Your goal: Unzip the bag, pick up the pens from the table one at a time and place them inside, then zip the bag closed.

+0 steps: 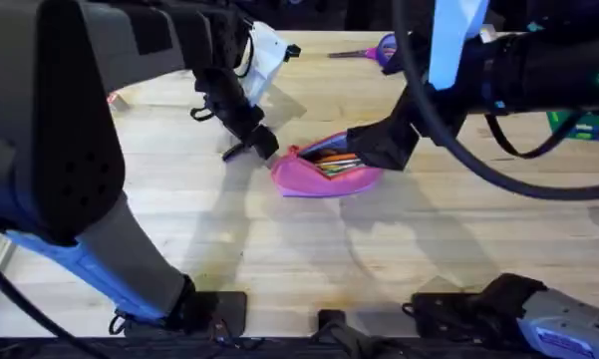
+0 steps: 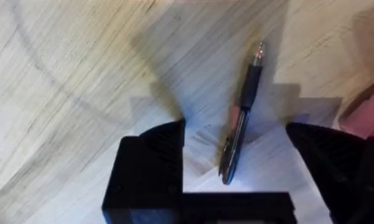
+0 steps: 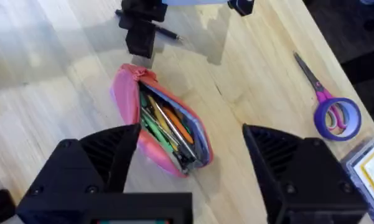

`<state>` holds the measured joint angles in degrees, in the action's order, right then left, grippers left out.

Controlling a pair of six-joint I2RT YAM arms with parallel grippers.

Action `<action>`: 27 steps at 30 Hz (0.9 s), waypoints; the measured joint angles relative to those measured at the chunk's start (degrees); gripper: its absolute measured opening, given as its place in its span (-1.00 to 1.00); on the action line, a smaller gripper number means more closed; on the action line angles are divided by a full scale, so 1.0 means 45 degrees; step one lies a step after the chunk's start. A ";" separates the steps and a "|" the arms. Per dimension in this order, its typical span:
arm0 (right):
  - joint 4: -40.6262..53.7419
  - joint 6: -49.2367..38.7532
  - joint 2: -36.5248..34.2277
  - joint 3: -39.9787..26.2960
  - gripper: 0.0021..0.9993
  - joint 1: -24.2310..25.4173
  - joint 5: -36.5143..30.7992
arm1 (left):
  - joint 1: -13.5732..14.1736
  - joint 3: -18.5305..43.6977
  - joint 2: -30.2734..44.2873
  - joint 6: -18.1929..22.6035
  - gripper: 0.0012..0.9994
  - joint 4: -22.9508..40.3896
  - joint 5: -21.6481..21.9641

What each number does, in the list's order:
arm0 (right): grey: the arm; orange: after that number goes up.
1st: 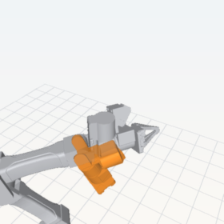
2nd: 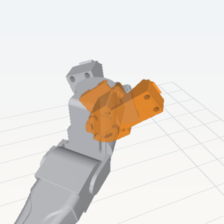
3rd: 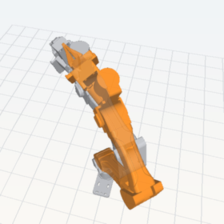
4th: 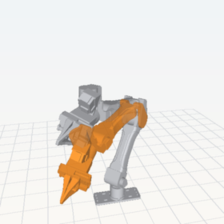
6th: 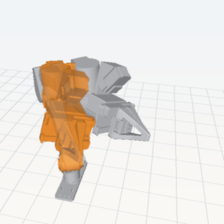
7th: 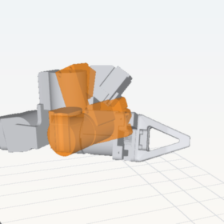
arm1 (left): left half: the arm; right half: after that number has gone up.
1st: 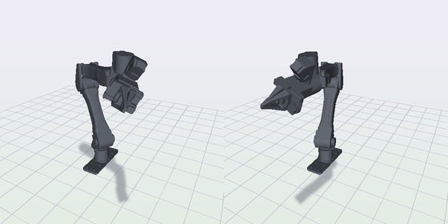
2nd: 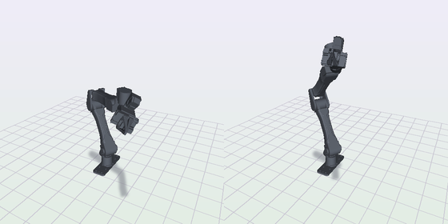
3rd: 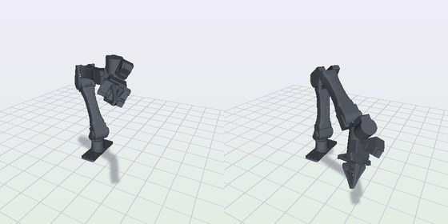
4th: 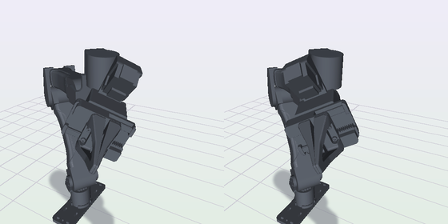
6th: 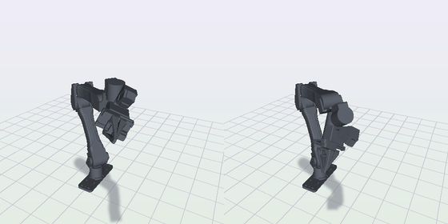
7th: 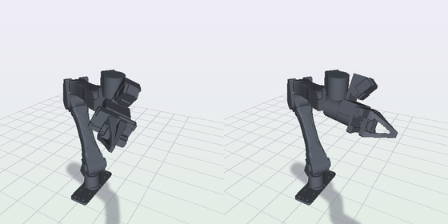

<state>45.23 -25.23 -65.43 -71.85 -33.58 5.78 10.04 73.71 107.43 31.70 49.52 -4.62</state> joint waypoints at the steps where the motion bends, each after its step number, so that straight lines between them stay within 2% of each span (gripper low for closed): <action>1: -0.0005 0.0000 0.0000 -0.0001 1.00 0.0000 0.0000 | 0.0000 0.0015 0.0016 -0.0001 0.99 0.0015 0.0000; 4: -0.0005 0.0000 0.0000 -0.0001 1.00 0.0000 0.0000 | 0.0000 0.0039 0.0030 0.0004 0.88 0.0024 0.0029; 8: -0.0005 0.0000 0.0000 -0.0001 1.00 0.0000 -0.0001 | -0.0010 0.0049 0.0030 0.0033 0.38 -0.0010 0.0058; 9: -0.0005 0.0000 0.0000 -0.0001 1.00 0.0000 -0.0001 | -0.0010 0.0049 0.0030 0.0050 -0.11 -0.0019 0.0087; 13: -0.0005 0.0000 0.0000 -0.0001 1.00 0.0000 0.0000 | -0.0015 0.0073 0.0030 0.0083 -0.90 -0.0053 0.0258; 21: 0.0000 0.0000 0.0198 -0.0001 1.00 0.0000 -0.0002 | -0.0010 0.0381 0.0177 0.0083 -0.92 0.0185 0.0277; 27: 0.0000 0.0005 0.1260 -0.0001 1.00 0.0000 0.0000 | 0.0011 0.1903 0.0487 0.0083 -0.92 0.1103 0.0272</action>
<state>45.23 -25.21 -59.76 -71.85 -33.58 5.78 10.09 82.28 109.62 32.08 54.48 -3.40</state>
